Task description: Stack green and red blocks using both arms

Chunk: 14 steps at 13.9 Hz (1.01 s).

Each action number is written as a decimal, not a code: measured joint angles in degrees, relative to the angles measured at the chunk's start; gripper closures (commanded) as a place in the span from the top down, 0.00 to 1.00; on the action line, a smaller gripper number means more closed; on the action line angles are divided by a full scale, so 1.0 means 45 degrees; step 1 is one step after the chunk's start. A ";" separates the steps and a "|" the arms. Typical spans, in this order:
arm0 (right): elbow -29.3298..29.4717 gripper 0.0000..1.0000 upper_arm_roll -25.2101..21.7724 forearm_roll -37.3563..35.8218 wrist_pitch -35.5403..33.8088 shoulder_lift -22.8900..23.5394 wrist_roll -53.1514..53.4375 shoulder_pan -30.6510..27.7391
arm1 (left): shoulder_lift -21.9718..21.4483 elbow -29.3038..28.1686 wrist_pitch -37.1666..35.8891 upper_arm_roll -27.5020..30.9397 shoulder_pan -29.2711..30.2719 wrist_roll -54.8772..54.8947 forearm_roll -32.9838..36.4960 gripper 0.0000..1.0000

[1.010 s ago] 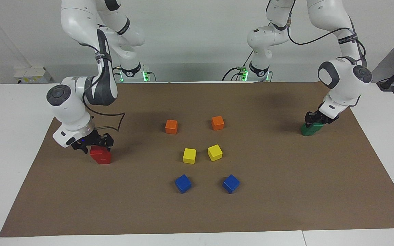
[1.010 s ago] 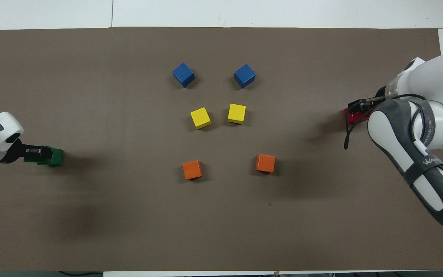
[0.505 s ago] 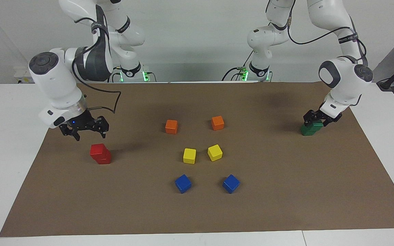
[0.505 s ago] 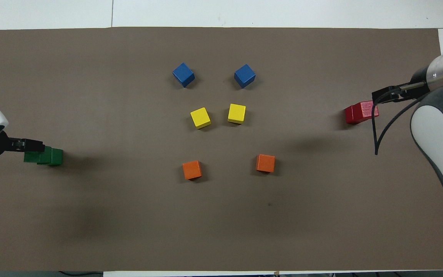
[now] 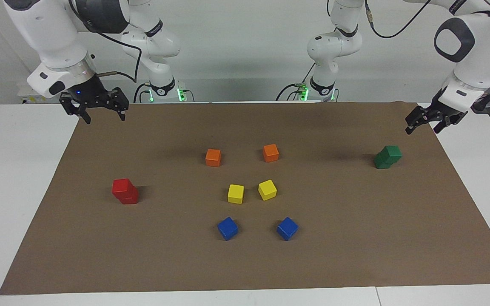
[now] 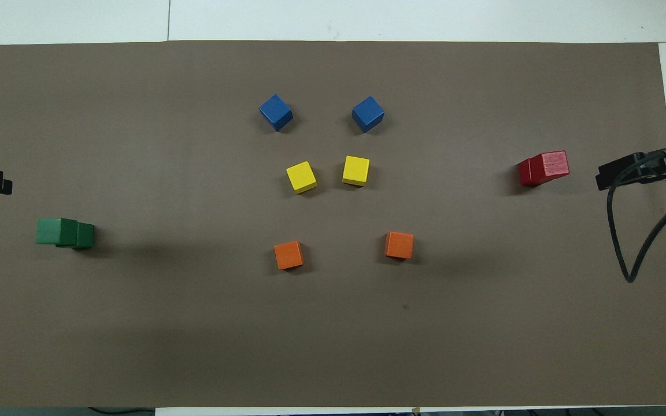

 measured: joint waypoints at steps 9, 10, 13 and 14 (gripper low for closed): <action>0.0000 1.00 -0.0030 0.0000 0.0000 0.0077 0.0016 -0.0011 | -0.0337 0.1544 -0.3747 0.0041 -0.1038 -0.1192 0.0004 1.00; 0.0000 1.00 -0.0032 0.0000 0.0000 0.0077 0.0018 -0.0011 | -0.0465 0.1473 -0.3779 0.0047 -0.1056 -0.1312 0.0004 1.00; 0.0000 1.00 -0.0043 -0.0001 0.0005 0.0077 0.0022 -0.0044 | -0.0690 0.1264 -0.3687 0.0048 -0.1092 -0.1430 0.0004 1.00; -0.0001 1.00 -0.0044 -0.0001 0.0006 0.0077 0.0022 -0.0061 | -0.0769 0.1201 -0.3525 0.0048 -0.1097 -0.1433 0.0004 1.00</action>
